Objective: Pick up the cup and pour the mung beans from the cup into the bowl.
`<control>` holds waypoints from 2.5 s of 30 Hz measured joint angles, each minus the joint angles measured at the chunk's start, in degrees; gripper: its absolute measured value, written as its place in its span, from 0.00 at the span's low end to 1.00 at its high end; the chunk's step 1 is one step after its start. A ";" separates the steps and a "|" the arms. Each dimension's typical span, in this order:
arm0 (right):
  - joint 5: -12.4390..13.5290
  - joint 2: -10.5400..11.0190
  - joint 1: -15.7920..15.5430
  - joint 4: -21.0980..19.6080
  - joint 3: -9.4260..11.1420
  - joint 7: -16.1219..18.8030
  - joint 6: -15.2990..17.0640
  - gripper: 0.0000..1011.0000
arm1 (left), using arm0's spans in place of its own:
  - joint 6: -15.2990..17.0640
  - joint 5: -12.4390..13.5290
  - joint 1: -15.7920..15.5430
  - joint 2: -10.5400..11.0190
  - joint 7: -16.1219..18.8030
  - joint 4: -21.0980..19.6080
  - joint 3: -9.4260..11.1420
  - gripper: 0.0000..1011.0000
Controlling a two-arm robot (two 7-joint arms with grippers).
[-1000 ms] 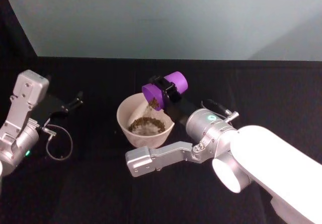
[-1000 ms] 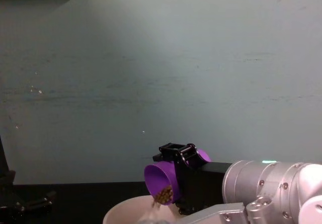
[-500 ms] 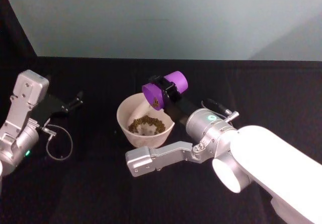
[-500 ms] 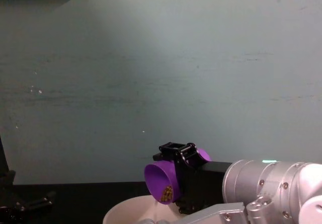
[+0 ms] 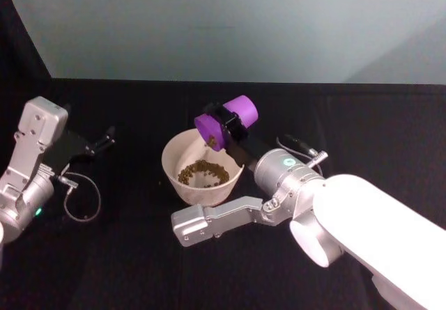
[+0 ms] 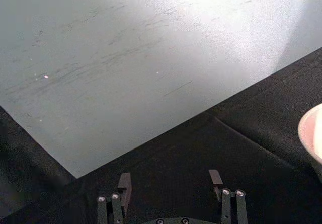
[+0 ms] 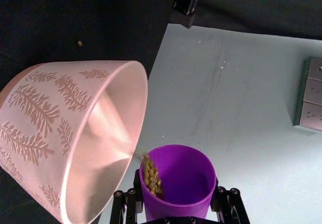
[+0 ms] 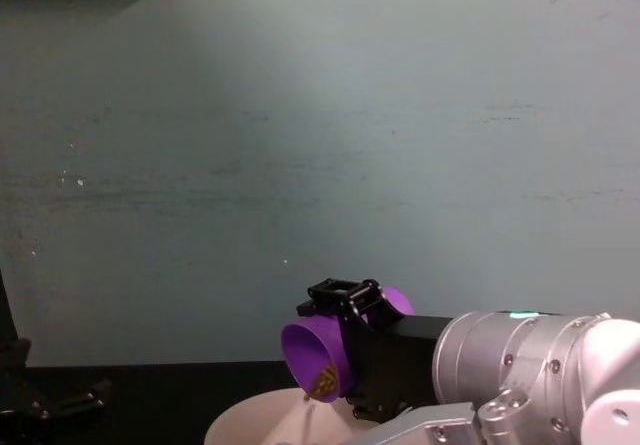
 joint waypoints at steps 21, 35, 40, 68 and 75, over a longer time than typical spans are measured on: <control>-2.98 0.11 0.88 -0.49 -1.56 1.18 0.57 0.72 | 0.00 0.00 0.00 0.00 0.00 0.00 0.00 0.99; -5.61 0.37 1.53 -0.82 -2.85 1.94 1.09 0.72 | 0.00 0.00 0.00 0.00 0.00 0.00 0.00 0.99; -6.72 0.53 1.84 -0.97 -3.35 2.38 1.21 0.72 | 0.00 0.00 0.00 0.00 0.00 0.00 0.00 0.99; -25.64 2.21 6.39 -2.02 -13.16 8.80 1.89 0.72 | 0.00 0.00 0.00 0.00 0.00 0.00 0.00 0.99; -28.66 2.32 7.09 -1.94 -14.74 10.09 1.68 0.72 | 0.00 0.00 0.00 0.00 0.00 0.00 0.00 0.99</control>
